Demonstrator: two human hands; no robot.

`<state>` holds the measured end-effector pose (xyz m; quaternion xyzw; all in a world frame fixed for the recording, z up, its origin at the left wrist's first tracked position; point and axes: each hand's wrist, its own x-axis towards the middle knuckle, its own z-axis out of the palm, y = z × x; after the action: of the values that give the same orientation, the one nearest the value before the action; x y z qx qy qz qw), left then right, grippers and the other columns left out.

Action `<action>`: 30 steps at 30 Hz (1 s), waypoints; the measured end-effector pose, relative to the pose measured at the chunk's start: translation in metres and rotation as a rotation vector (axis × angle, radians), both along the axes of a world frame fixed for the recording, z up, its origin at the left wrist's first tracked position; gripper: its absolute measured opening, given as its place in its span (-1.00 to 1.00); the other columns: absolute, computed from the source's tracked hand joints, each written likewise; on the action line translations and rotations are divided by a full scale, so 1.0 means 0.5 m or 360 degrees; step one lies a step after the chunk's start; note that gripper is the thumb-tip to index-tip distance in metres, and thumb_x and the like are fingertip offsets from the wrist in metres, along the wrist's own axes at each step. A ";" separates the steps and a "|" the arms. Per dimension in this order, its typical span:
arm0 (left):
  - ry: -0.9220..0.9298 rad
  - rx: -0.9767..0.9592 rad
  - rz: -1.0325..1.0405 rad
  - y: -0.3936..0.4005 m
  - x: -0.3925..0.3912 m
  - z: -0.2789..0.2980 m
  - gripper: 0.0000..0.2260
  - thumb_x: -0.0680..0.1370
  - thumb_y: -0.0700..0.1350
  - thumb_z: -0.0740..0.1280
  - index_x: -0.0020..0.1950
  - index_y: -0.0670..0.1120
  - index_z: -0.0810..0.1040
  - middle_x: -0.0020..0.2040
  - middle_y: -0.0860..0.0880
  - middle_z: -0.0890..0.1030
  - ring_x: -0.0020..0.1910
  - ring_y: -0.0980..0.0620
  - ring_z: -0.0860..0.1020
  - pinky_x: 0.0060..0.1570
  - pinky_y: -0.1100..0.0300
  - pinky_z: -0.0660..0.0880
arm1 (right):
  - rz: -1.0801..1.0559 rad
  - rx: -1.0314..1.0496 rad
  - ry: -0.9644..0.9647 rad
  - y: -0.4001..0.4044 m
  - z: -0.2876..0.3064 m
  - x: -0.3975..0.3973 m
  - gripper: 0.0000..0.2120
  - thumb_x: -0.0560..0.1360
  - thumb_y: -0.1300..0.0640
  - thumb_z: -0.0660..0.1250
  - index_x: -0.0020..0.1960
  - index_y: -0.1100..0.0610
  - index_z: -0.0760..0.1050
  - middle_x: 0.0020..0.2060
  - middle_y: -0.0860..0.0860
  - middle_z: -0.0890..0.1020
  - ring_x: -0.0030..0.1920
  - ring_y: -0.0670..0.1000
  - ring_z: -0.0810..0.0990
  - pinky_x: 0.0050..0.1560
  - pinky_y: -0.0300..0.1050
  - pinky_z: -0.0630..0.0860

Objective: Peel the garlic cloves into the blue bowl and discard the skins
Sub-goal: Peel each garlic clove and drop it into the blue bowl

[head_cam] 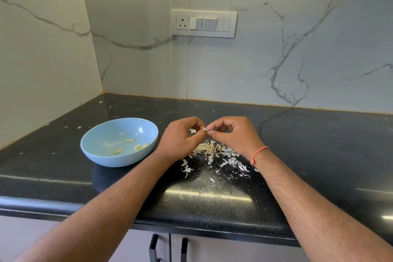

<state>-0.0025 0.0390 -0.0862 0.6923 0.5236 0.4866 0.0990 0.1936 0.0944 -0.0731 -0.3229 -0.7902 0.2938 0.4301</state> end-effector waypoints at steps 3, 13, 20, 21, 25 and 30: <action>-0.0015 -0.0011 -0.0044 0.001 -0.001 0.000 -0.93 0.61 -0.02 0.44 -0.06 0.05 0.67 -0.14 0.09 0.70 -0.54 0.19 0.34 -0.46 0.38 0.25 | -0.0032 0.0063 0.0017 -0.001 0.003 0.000 -0.90 0.44 0.18 0.62 -0.08 0.03 0.77 -0.28 -0.08 0.74 -0.28 -0.12 0.67 -0.18 -0.14 0.65; -0.0283 -0.0062 -0.0082 -0.001 0.001 -0.002 -0.94 0.59 0.02 0.51 0.01 0.11 0.65 -0.04 0.11 0.71 -0.47 -0.23 0.56 -0.45 0.08 0.46 | -0.0037 -0.0035 0.0103 0.001 0.002 0.000 -0.90 0.47 0.16 0.59 -0.04 0.02 0.77 -0.26 0.00 0.75 -0.27 0.11 0.69 -0.21 0.17 0.71; -0.0355 -0.0155 -0.0072 -0.004 0.002 0.005 -0.89 0.63 -0.03 0.46 0.00 -0.05 0.70 -0.30 0.15 0.66 -0.49 0.04 0.58 -0.43 0.21 0.49 | -0.0034 -0.0136 0.0142 0.002 0.004 0.001 -0.88 0.48 0.11 0.58 0.01 0.07 0.76 -0.16 0.01 0.76 -0.22 0.10 0.69 -0.27 0.03 0.69; -0.0382 -0.0182 -0.0100 -0.005 0.002 0.007 -0.88 0.65 -0.04 0.44 0.00 -0.07 0.70 -0.31 0.15 0.66 -0.48 0.04 0.56 -0.44 0.22 0.48 | -0.0038 -0.0148 0.0122 0.004 0.003 0.001 -0.90 0.50 0.11 0.57 0.00 0.07 0.76 -0.17 0.02 0.76 -0.29 0.02 0.66 -0.30 -0.02 0.66; -0.0627 -0.0374 -0.0275 -0.010 0.005 0.015 -0.85 0.69 -0.10 0.38 0.04 -0.14 0.70 -0.27 0.10 0.69 -0.48 0.10 0.48 -0.54 0.25 0.38 | 0.0071 -0.0304 0.0140 0.001 0.004 0.001 -0.94 0.58 0.19 0.47 -0.01 0.13 0.73 -0.18 0.06 0.76 -0.34 -0.14 0.57 -0.38 -0.21 0.53; -0.0813 -0.0537 -0.0399 -0.015 0.007 0.023 -0.82 0.70 -0.11 0.34 0.04 -0.20 0.67 -0.39 0.13 0.62 -0.53 0.18 0.40 -0.55 0.33 0.26 | 0.0245 -0.0569 0.0293 0.002 0.006 0.006 -0.93 0.60 0.21 0.44 -0.01 0.20 0.70 -0.20 0.10 0.71 -0.23 -0.03 0.57 -0.39 -0.20 0.48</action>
<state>0.0011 0.0316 -0.0747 0.5808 0.4658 0.5348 0.3996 0.1965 0.0952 -0.0701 -0.3045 -0.7053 0.4895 0.4126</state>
